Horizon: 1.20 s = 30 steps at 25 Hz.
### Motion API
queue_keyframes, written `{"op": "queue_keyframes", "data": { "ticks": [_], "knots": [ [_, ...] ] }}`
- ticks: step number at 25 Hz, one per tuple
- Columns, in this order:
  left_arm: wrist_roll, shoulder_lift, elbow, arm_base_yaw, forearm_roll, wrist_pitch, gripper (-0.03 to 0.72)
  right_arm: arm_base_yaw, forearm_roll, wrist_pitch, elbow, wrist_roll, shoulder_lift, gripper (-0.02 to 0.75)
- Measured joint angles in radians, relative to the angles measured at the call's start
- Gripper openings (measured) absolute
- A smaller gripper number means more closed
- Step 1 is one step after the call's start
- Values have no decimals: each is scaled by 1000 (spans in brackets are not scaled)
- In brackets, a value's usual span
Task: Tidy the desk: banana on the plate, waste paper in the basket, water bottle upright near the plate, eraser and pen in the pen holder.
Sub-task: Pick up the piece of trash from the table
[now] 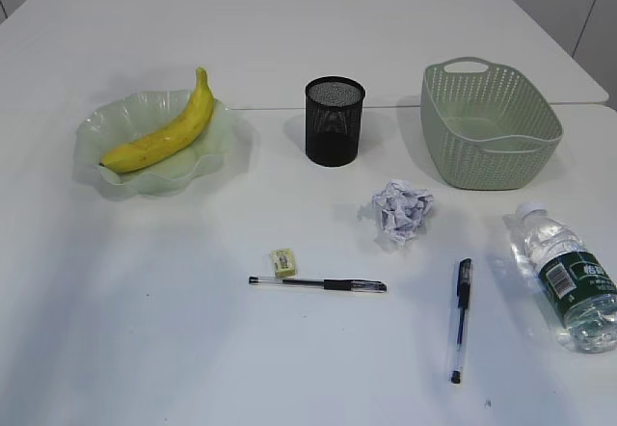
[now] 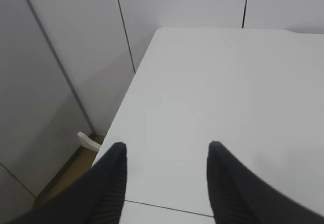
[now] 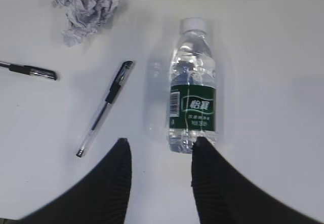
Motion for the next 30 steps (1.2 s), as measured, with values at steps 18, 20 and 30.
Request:
{"op": "queue_keyframes", "data": {
  "ticks": [18,20,30],
  "knots": [
    [0,0,0,0,0,154,319,0,407,-207,-34,-122,299,498],
    [0,0,0,0,0,170,316,0,428,-228,-48,-176,342,498],
    [0,0,0,0,0,240,308,19,530,-246,-194,-373,576,501]
  ]
}}
